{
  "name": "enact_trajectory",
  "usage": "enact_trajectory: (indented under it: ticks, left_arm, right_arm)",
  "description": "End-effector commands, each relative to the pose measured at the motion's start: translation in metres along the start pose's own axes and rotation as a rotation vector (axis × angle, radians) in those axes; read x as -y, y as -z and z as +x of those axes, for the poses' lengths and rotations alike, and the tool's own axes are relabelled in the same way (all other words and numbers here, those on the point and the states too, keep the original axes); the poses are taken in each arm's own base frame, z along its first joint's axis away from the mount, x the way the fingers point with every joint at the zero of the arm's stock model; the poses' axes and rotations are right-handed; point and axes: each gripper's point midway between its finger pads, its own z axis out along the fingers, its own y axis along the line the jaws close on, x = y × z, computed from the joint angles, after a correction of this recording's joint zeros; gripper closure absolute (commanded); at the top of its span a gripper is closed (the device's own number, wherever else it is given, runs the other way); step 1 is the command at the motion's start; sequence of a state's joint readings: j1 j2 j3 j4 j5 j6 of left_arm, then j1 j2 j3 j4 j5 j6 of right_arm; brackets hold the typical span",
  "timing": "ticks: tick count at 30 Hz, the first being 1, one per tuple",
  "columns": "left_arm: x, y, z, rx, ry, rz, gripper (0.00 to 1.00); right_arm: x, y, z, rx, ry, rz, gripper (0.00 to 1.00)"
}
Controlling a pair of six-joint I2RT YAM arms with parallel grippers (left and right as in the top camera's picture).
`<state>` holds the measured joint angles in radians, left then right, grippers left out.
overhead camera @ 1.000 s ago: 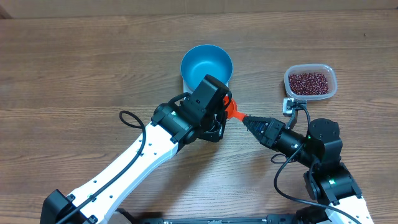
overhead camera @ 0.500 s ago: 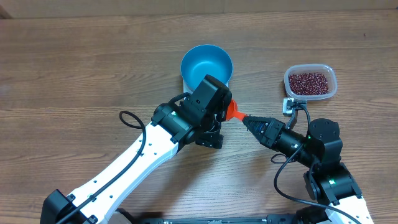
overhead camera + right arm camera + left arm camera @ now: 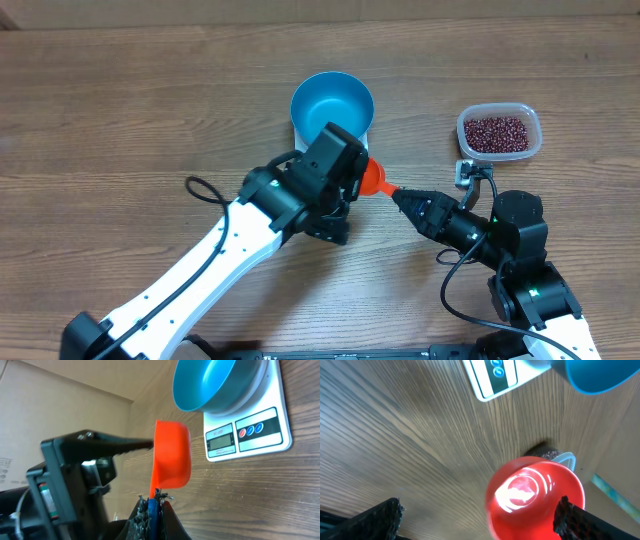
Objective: Scoop item into bowl and weigh 150g on scale
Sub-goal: 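Open the left gripper, release the red cup, and pull the right gripper back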
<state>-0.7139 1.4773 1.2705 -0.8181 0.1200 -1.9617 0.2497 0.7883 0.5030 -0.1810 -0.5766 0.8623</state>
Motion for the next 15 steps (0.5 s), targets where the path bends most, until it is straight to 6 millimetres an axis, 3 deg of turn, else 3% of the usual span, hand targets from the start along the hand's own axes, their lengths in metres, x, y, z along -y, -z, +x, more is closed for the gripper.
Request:
enact_trajectory:
  ticks: [1,7,15]
  left_arm:
    - [0.008,0.035,-0.007,0.006,-0.120,0.069,0.01]
    - [0.000,0.066,-0.025,0.048,-0.288,0.085,0.00]
    - [0.001,0.075,-0.034,0.113,-0.585,0.087,0.00]
  right_arm:
    - [-0.003,0.002,-0.007,0.029,0.047,0.017,0.96]
    - [0.014,0.003,-0.003,0.022,0.046,0.094,0.96]
    - [0.013,0.007,-0.002,0.006,0.083,0.124,0.96]
